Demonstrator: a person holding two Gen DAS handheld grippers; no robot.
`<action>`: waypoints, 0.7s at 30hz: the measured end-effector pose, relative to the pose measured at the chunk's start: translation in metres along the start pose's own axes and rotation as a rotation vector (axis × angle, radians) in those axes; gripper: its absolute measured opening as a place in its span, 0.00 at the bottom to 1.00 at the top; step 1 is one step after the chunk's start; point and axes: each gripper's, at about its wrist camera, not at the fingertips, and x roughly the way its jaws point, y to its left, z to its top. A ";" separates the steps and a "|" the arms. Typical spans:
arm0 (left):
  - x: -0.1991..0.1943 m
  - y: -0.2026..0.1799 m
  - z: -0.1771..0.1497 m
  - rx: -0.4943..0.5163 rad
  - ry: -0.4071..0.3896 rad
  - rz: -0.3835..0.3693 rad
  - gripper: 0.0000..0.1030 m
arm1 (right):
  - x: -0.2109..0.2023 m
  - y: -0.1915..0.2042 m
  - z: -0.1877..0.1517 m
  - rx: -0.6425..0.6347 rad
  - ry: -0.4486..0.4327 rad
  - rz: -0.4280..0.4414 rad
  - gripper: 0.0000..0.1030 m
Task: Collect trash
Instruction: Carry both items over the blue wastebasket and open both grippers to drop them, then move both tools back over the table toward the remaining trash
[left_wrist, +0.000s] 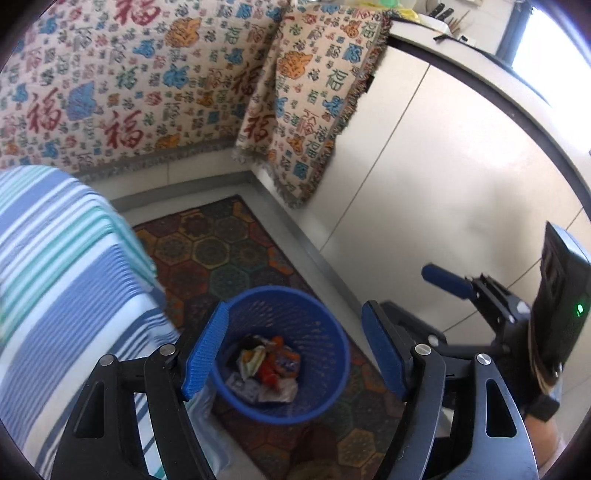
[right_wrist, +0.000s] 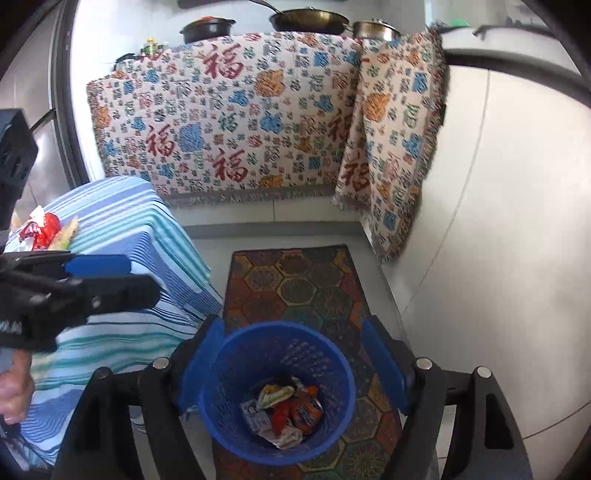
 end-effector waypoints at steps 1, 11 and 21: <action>-0.012 0.004 -0.004 -0.003 -0.006 0.012 0.77 | -0.003 0.007 0.002 -0.012 -0.010 0.008 0.76; -0.143 0.096 -0.064 -0.081 -0.122 0.313 0.87 | -0.043 0.117 0.013 -0.122 -0.074 0.139 0.77; -0.218 0.216 -0.120 -0.278 -0.157 0.561 0.88 | -0.041 0.232 0.023 -0.261 -0.123 0.232 0.77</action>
